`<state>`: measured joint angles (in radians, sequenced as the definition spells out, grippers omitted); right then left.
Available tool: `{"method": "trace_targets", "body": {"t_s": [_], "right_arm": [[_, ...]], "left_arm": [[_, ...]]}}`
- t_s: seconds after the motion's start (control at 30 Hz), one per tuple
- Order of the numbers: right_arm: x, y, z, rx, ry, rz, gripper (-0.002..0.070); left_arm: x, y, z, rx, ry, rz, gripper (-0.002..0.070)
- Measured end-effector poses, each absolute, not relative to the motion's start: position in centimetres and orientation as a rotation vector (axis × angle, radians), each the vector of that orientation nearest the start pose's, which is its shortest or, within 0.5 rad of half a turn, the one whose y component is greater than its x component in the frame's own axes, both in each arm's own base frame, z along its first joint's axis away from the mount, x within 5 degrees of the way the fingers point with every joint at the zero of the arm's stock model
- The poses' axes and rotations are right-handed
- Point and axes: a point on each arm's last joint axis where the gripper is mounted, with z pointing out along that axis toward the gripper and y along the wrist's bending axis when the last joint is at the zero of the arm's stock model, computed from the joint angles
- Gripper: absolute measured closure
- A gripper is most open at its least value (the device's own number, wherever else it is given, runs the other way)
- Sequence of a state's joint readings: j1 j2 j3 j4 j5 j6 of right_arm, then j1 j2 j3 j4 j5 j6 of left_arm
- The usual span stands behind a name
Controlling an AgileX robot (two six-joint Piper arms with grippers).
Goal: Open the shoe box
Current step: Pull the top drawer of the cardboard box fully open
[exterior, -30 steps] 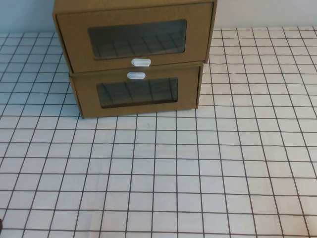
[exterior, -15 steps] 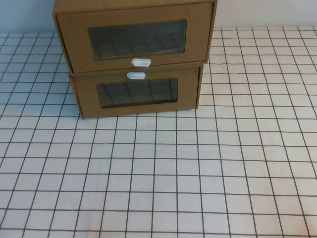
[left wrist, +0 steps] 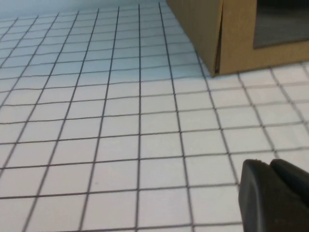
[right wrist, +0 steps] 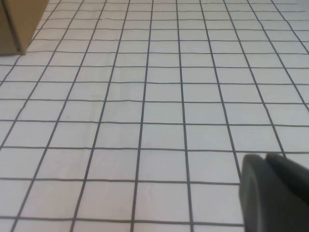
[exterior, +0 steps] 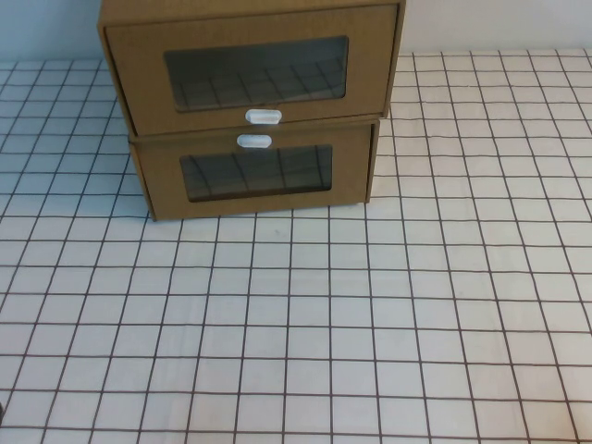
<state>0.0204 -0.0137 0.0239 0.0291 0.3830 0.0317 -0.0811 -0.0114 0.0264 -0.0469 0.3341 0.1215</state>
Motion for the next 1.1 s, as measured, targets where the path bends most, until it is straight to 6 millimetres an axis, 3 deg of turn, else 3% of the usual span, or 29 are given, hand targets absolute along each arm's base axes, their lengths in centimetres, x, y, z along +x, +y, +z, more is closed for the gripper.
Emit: {"method": "trace_targets", "body": {"t_s": [0.23,0.37,0.7,0.9,1.1], "right_arm": [[5.2,0.2,17.1,0.029,1.877,0.065,0.0690],[5.2,0.2,17.1,0.029,1.877,0.065,0.0689],[5.2,0.2,17.1,0.029,1.877,0.065,0.0689],[5.2,0.2,17.1,0.029,1.877,0.065,0.0689],[5.2,0.2,17.1,0.029,1.877,0.065,0.0689]], "left_arm": [[5.5,-1.0,19.0,-0.237,1.668,-0.432,0.0677],[5.6,-1.0,19.3,-0.330,1.622,-0.527,0.0677],[5.4,-1.1,20.5,-0.371,1.587,-0.588,0.0677],[5.6,-2.0,24.2,-0.278,1.768,-0.591,0.0677],[8.6,-2.8,28.7,-0.100,1.977,-0.496,0.0677]]}}
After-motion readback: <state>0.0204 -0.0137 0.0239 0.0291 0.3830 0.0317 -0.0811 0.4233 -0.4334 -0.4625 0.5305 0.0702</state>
